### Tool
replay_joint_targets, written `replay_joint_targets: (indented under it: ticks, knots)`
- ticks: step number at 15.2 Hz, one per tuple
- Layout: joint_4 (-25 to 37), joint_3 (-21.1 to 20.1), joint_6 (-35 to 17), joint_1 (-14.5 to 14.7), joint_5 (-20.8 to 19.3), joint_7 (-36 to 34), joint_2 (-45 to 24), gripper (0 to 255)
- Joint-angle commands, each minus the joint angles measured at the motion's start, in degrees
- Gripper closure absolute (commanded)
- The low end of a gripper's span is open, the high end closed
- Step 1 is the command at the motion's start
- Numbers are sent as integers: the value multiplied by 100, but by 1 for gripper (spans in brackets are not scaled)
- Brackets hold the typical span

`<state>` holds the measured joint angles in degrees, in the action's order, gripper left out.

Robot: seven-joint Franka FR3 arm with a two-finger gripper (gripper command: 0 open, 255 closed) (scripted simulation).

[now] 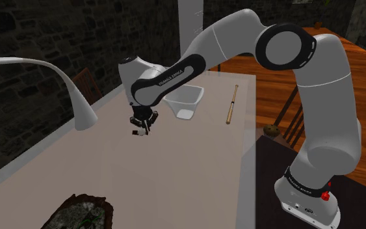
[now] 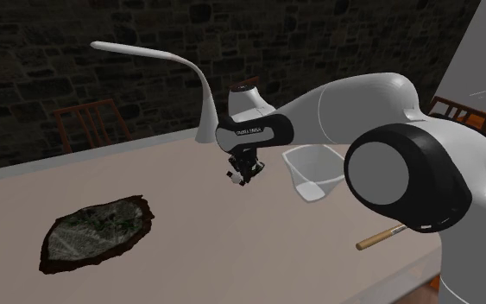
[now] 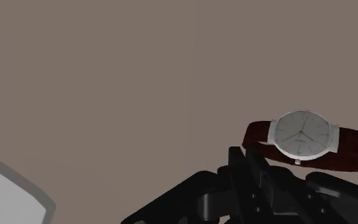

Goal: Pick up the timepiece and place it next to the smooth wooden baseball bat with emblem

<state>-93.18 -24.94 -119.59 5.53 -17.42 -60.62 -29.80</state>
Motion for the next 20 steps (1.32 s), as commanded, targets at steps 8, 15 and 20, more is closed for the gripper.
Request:
replay_joint_targets:
  ticks: [8,15,20]
  knots:
    - [1116,183,1241,608,-262,-655,-436,0]
    - [3980,618,3552,1777,-620,-1360,-1923,0]
    - [3314,595,3095,1616,-613,-1450,-1741,0]
